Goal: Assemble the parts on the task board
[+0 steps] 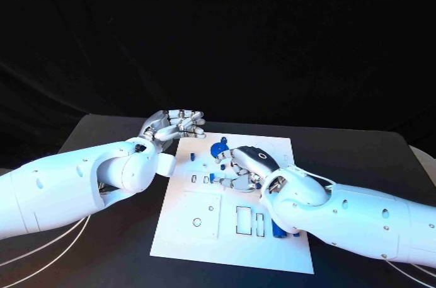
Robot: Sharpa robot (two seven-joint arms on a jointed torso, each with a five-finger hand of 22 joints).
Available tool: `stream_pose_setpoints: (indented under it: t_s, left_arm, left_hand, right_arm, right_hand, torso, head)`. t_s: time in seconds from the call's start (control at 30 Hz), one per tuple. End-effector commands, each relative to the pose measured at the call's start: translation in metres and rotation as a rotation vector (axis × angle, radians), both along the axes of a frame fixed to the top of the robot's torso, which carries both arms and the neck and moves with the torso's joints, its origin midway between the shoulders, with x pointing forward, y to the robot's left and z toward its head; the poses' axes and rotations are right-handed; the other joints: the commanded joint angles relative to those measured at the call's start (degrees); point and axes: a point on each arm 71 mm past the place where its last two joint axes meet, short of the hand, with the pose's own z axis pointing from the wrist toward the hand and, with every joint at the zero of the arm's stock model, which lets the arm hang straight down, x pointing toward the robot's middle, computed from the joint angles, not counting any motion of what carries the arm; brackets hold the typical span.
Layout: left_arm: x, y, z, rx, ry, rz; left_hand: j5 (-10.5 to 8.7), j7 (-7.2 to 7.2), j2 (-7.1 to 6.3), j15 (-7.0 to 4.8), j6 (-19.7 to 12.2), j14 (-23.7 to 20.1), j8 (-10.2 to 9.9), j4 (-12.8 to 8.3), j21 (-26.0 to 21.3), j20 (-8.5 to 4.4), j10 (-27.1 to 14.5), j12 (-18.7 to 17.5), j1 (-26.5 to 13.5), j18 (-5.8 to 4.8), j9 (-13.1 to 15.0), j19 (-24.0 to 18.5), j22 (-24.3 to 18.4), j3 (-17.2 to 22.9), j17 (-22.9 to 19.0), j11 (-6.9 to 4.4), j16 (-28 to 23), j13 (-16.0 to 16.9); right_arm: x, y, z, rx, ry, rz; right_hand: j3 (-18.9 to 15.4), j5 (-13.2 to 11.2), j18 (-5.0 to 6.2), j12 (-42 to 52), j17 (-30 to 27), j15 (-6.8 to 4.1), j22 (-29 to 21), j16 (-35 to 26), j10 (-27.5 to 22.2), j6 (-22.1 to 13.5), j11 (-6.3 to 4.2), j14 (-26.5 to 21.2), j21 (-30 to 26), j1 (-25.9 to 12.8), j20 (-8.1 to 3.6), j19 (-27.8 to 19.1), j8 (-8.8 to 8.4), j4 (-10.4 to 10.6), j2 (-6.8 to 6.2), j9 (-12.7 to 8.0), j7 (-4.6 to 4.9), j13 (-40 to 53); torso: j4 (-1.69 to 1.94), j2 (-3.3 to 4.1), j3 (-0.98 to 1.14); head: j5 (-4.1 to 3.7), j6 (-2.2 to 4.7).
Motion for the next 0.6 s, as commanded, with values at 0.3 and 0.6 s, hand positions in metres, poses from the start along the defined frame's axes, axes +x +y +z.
stream_pose_setpoints:
  t_s: [0.3, 0.6]
  left_arm:
    - [0.003, -0.001, -0.015, 0.531, 0.107, -0.256]
    - [0.009, -0.008, -0.016, 0.947, 0.194, -0.36]
  left_hand:
    - [-0.87, -3.57, 1.54, -5.1, 5.6, 16.16, 4.19, 0.15, 14.77, -5.65, 11.92, 10.36, -11.81, 0.25, 3.79, 10.24, 7.99, -5.57, 31.39, -4.75, 36.27, 7.91]
    - [-0.61, -5.16, 3.99, -6.62, 4.26, 23.35, 9.38, 0.0, 42.33, -7.58, 8.21, 26.56, -14.72, -3.74, 9.27, 19.69, 41.67, -8.7, 58.97, -6.27, 59.91, 23.01]
  right_arm:
    - [0.02, -0.085, 0.055, 0.344, 0.072, -0.074]
    - [0.024, -0.13, 0.064, 0.383, 0.13, -0.151]
  right_hand:
    - [2.16, 3.01, 0.79, -0.55, 12.86, -0.62, 12.26, -0.47, -0.41, 3.37, -0.96, 5.52, -1.73, 2.19, -0.23, 2.93, 1.99, -0.23, 1.28, 0.77, -0.81, 6.58]
    - [2.04, 3.61, 0.57, -0.03, 13.39, -0.81, 12.8, -0.31, 0.16, 3.91, -1.18, 5.66, -0.99, 1.69, -0.42, 3.52, 2.52, 0.2, 0.98, 0.99, -1.06, 7.1]
  torso:
    - [-0.09, -2.28, 0.43]
    - [-0.07, -3.27, 0.86]
  head:
    - [0.29, -0.21]
    - [0.93, -0.97]
